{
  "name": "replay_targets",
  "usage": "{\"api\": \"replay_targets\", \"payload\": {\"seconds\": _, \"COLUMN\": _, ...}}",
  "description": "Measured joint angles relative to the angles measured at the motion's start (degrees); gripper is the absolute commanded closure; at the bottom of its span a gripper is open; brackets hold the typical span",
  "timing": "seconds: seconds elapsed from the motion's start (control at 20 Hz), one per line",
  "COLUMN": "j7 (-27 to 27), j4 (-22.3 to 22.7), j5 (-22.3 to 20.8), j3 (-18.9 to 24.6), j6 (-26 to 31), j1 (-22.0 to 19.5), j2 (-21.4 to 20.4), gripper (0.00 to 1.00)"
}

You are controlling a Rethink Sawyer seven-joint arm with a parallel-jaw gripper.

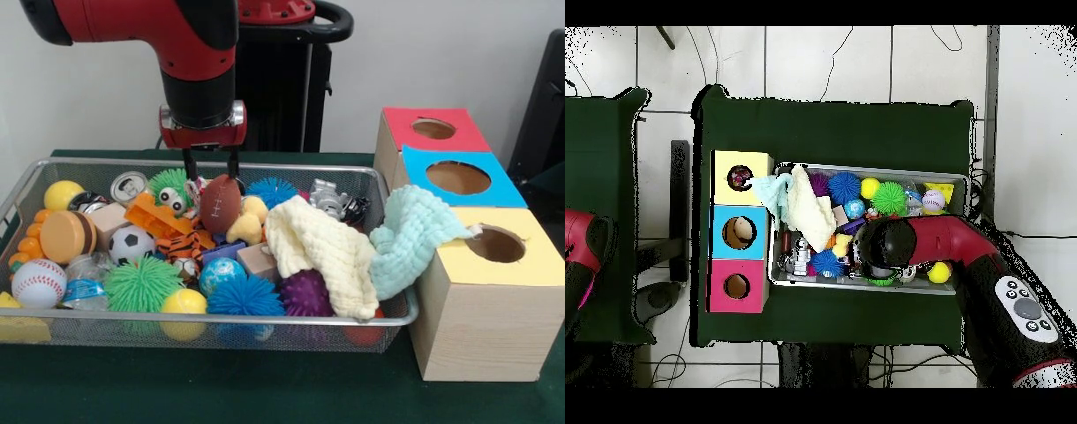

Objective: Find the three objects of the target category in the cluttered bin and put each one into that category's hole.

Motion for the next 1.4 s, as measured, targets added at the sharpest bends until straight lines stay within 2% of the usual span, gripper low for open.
{"api": "replay_targets", "payload": {"seconds": 0.35, "j7": 0.0, "j4": -0.07, "j5": -0.15, "j3": -0.11, "j6": 0.0, "j1": 0.47, "j2": -0.31, "gripper": 0.0}}
{"api": "replay_targets", "payload": {"seconds": 1.0, "j7": 0.0, "j4": -2.21, "j5": -3.04, "j3": -0.98, "j6": 0.89, "j1": 4.54, "j2": -0.13, "gripper": 0.0}}
{"api": "replay_targets", "payload": {"seconds": 1.4, "j7": -0.71, "j4": -3.68, "j5": -3.97, "j3": -0.98, "j6": 0.9, "j1": 4.46, "j2": 0.88, "gripper": 0.0}}
